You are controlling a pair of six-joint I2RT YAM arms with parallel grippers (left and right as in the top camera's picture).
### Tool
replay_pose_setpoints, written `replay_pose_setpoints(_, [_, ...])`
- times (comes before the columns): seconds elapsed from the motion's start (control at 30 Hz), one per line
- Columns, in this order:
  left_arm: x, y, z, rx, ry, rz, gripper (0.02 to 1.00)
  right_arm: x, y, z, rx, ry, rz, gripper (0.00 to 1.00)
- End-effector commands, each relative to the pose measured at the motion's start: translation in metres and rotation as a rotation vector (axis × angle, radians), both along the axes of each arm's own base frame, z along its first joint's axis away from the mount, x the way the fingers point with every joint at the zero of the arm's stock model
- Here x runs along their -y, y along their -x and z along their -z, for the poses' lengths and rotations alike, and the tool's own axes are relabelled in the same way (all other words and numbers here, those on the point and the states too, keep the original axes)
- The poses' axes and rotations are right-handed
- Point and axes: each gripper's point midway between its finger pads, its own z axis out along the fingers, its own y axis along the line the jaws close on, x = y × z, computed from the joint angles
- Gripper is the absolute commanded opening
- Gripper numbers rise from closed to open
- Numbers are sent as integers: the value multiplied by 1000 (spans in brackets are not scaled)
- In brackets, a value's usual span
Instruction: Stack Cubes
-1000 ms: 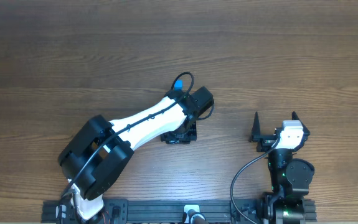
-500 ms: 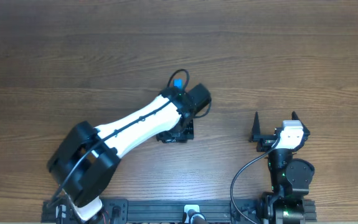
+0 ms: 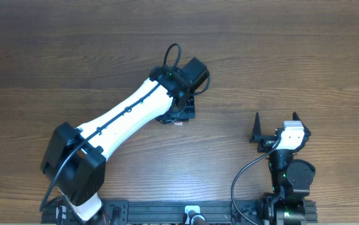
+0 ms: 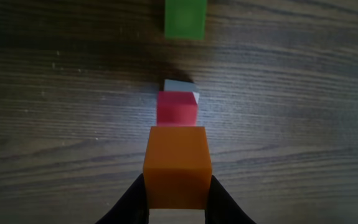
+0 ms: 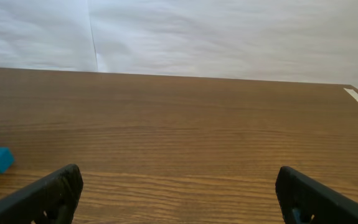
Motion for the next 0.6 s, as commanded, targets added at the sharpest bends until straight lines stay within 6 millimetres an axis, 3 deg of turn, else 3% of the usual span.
replay_pose_setpoints(0.03, [1, -13, -5, 27, 6, 11, 38, 2, 0, 1, 2, -6, 11, 993])
replay_pose_setpoints(0.6, [4, -4, 12, -65, 1, 12, 45, 2, 0, 1, 2, -6, 11, 991])
